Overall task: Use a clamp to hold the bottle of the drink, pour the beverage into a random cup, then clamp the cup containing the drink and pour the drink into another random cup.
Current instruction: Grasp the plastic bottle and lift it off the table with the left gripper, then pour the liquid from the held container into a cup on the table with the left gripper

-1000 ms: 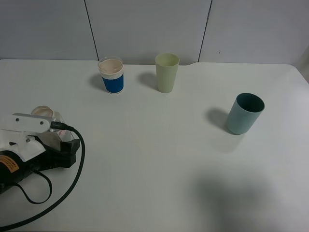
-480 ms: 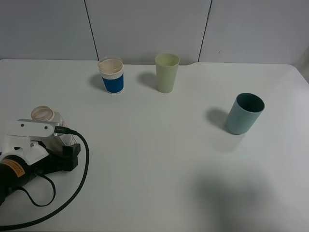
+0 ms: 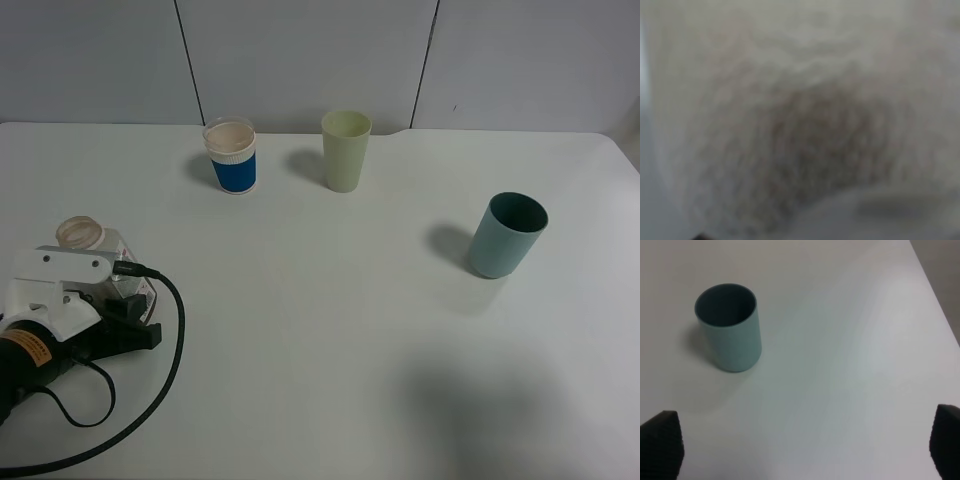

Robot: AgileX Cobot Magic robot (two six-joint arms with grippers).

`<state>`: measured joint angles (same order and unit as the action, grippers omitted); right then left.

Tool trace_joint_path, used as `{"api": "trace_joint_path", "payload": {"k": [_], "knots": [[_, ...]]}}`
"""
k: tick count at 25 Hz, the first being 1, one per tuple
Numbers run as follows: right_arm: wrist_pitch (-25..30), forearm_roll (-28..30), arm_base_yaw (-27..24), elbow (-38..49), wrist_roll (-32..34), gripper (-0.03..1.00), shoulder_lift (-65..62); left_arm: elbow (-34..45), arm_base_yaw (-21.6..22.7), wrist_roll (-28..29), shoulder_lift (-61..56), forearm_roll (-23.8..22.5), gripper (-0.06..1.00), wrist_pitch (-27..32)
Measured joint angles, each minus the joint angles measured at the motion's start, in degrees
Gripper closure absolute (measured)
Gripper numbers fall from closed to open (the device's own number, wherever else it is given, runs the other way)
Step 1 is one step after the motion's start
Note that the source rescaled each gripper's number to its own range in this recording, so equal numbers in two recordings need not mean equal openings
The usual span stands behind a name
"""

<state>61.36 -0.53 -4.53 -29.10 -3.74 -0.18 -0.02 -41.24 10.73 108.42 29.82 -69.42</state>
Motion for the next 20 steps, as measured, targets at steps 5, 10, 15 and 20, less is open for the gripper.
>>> {"api": "trace_joint_path", "payload": {"k": [5, 10, 15, 20], "knots": [[0.0, 0.0, 0.0, 0.0, 0.0, 0.0, 0.0, 0.0, 0.0, -0.18, 0.0, 0.11, 0.94, -0.02], [0.0, 0.0, 0.0, 0.0, 0.0, 0.0, 0.0, 0.0, 0.0, -0.18, -1.7, 0.98, 0.94, 1.33], [0.0, 0.0, 0.0, 0.0, 0.0, 0.0, 0.0, 0.0, 0.0, -1.35, -7.1, 3.38, 0.94, 2.99], [0.0, 0.0, 0.0, 0.0, 0.0, 0.0, 0.0, 0.0, 0.0, -3.01, -11.62, 4.42, 0.94, 4.25]]}}
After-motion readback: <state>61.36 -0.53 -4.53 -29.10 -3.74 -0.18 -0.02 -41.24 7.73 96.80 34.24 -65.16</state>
